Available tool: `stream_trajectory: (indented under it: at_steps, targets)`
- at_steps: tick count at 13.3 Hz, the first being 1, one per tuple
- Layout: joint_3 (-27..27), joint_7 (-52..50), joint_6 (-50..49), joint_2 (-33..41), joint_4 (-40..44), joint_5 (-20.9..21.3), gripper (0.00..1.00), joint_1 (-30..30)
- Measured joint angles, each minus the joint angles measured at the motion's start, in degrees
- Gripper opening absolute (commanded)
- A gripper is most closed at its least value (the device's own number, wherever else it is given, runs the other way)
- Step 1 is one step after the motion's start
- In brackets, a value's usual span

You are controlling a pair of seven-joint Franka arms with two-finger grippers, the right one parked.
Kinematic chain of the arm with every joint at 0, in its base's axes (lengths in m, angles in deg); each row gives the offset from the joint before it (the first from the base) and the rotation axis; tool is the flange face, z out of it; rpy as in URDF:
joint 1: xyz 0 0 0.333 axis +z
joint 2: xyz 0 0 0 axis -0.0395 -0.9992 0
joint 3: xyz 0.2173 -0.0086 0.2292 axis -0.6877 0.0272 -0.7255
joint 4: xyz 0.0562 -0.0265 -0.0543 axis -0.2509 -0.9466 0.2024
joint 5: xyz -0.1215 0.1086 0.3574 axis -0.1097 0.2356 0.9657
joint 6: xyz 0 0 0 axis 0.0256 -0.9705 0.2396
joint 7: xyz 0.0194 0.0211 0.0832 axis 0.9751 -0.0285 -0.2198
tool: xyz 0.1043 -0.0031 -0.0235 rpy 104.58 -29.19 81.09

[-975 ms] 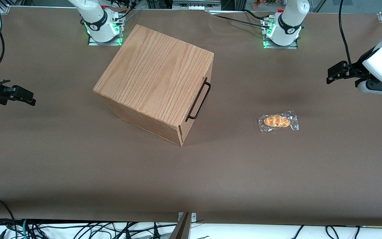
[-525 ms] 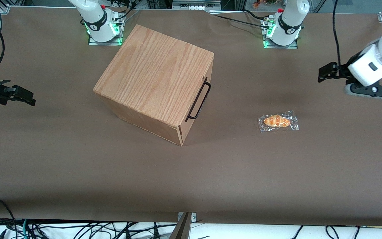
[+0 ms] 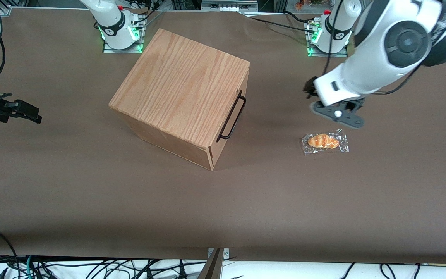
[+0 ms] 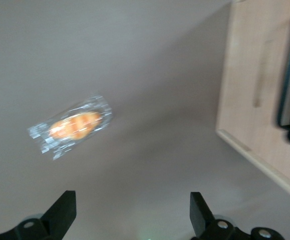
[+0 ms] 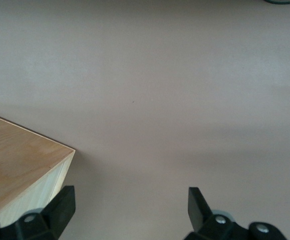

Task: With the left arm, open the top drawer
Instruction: 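Move the left gripper down toward the black drawer handle of the wooden cabinet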

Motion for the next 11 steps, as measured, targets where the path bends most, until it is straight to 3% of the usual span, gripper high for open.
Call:
stream_trajectory:
  at_steps: [5, 11]
  targets:
    - [0.1, 0.1, 9.8, -4.5, 1.4, -11.2, 1.0, -1.1]
    - [0.2, -0.4, 20.5, -8.8, 0.3, -11.5, 1.0, -7.8]
